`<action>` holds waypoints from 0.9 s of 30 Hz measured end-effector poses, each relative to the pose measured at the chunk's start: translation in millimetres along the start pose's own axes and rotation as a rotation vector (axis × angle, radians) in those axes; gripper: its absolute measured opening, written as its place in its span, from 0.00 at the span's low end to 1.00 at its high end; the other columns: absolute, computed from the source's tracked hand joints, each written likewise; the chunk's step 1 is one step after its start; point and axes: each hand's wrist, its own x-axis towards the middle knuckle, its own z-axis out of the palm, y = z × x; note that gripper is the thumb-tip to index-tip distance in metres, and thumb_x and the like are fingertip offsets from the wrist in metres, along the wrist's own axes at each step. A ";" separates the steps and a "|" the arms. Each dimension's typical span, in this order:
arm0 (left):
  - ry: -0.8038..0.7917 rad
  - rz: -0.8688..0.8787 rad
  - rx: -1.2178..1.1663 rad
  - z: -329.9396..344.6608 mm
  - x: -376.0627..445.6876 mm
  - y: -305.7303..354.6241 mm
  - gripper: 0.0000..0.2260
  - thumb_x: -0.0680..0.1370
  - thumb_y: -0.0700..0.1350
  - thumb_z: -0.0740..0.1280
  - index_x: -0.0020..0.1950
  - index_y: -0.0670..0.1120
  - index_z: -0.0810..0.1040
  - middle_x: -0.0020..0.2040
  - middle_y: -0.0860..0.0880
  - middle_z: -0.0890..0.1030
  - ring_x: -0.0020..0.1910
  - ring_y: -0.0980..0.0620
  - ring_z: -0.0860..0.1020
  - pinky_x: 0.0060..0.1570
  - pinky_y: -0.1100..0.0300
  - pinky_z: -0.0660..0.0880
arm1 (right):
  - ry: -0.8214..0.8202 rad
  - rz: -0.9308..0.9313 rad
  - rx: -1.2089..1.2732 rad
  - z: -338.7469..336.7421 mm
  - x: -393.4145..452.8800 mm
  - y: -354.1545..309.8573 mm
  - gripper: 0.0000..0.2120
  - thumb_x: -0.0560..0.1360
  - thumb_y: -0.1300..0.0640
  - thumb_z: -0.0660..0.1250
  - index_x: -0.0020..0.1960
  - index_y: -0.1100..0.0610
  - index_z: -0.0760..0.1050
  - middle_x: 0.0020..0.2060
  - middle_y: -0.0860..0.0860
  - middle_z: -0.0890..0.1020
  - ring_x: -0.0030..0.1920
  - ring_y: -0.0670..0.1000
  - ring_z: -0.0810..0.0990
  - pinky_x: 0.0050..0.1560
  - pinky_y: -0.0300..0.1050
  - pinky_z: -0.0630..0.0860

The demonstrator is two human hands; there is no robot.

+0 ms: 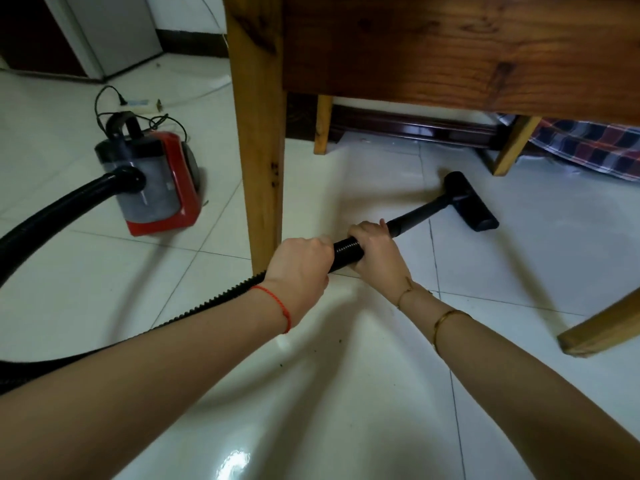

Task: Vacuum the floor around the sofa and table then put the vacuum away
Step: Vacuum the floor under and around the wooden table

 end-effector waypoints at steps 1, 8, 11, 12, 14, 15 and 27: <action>0.004 -0.014 -0.001 -1.3 -3.2 -4.4 0.09 0.78 0.46 0.62 0.56 0.45 0.69 0.47 0.49 0.79 0.41 0.49 0.79 0.34 0.59 0.64 | -0.005 -0.025 0.021 1.2 3.9 -4.4 0.08 0.66 0.57 0.70 0.39 0.58 0.72 0.34 0.51 0.73 0.37 0.51 0.71 0.70 0.61 0.62; -0.013 -0.137 -0.002 -16.6 -23.0 -28.0 0.08 0.78 0.45 0.62 0.55 0.45 0.70 0.37 0.50 0.70 0.31 0.50 0.67 0.31 0.58 0.64 | -0.068 -0.167 0.100 1.4 25.9 -33.6 0.09 0.67 0.58 0.73 0.40 0.57 0.72 0.36 0.51 0.76 0.38 0.49 0.71 0.67 0.58 0.65; -0.028 -0.169 -0.007 -26.1 -35.6 -36.4 0.09 0.78 0.46 0.62 0.56 0.45 0.70 0.40 0.49 0.74 0.33 0.50 0.69 0.33 0.58 0.64 | -0.090 -0.209 0.128 -5.0 28.9 -49.5 0.09 0.68 0.57 0.73 0.41 0.57 0.74 0.38 0.51 0.77 0.39 0.47 0.69 0.63 0.53 0.67; -0.033 -0.177 -0.003 -29.8 -40.8 -39.6 0.09 0.78 0.46 0.62 0.56 0.45 0.70 0.40 0.49 0.74 0.33 0.50 0.69 0.34 0.58 0.64 | -0.097 -0.227 0.140 -7.8 29.4 -56.2 0.08 0.69 0.57 0.73 0.41 0.57 0.74 0.39 0.50 0.77 0.40 0.47 0.69 0.63 0.52 0.67; -0.040 -0.188 -0.001 -35.8 -51.2 -46.4 0.09 0.78 0.47 0.62 0.56 0.45 0.70 0.39 0.50 0.71 0.34 0.49 0.70 0.34 0.58 0.65 | -0.118 -0.260 0.164 -11.9 29.8 -69.9 0.09 0.69 0.57 0.74 0.41 0.54 0.73 0.39 0.49 0.76 0.41 0.46 0.70 0.65 0.50 0.67; -0.042 -0.193 -0.003 -38.5 -56.7 -49.9 0.09 0.78 0.47 0.62 0.56 0.45 0.70 0.38 0.50 0.71 0.34 0.49 0.70 0.34 0.58 0.65 | -0.135 -0.268 0.179 -13.3 29.7 -76.7 0.09 0.69 0.57 0.74 0.41 0.53 0.72 0.40 0.48 0.76 0.42 0.46 0.71 0.65 0.49 0.66; -0.026 -0.162 -0.046 -41.4 -82.3 -39.9 0.08 0.78 0.48 0.62 0.54 0.46 0.68 0.36 0.51 0.68 0.32 0.50 0.68 0.33 0.59 0.64 | -0.209 -0.389 0.141 -22.1 15.1 -77.7 0.09 0.69 0.56 0.72 0.45 0.56 0.73 0.44 0.50 0.75 0.45 0.47 0.71 0.52 0.39 0.69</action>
